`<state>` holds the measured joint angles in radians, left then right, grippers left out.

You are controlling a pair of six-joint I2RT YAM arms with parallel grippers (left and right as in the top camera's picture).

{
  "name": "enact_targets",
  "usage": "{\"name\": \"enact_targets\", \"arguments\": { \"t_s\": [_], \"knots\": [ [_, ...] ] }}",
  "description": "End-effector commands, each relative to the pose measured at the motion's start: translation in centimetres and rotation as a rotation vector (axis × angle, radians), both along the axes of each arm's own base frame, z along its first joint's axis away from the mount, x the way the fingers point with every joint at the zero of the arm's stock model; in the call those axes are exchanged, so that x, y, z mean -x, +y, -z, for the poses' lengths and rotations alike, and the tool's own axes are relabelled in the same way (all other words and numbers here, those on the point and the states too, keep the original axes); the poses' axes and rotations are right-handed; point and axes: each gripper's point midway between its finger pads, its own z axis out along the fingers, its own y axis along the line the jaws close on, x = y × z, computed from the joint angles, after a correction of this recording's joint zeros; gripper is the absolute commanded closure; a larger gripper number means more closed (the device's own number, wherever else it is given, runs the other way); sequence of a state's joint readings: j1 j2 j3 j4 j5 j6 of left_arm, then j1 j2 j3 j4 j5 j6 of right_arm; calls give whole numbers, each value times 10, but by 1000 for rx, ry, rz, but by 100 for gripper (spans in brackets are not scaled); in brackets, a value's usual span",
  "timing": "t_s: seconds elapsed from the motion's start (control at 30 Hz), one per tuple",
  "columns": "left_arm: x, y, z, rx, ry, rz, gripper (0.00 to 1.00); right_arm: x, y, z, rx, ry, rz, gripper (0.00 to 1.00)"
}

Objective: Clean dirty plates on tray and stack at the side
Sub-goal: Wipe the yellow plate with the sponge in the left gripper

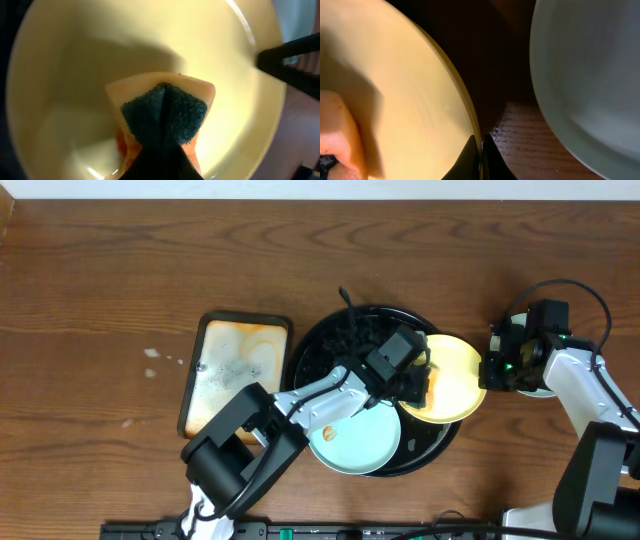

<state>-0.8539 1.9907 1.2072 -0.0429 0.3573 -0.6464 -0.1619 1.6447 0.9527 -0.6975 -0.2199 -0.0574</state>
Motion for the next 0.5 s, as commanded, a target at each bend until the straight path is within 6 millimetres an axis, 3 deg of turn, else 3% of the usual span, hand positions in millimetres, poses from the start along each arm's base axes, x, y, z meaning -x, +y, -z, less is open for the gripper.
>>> {"name": "enact_targets", "arguments": {
  "t_s": [0.0, 0.23, 0.33, 0.47],
  "knots": [
    [-9, -20, -29, 72, -45, 37, 92, 1, 0, 1, 5, 7, 15, 99],
    [-12, -28, -40, 114, -25, 14, 92, 1, 0, 1, 5, 8, 15, 99],
    [-12, -27, -25, 91, -6, 12, 92, 1, 1, 1, 2, 10, 29, 99],
    [-6, -26, 9, 61, 68, 22, 92, 1, 1, 1, 1, 13, 29, 99]
  ]
}}
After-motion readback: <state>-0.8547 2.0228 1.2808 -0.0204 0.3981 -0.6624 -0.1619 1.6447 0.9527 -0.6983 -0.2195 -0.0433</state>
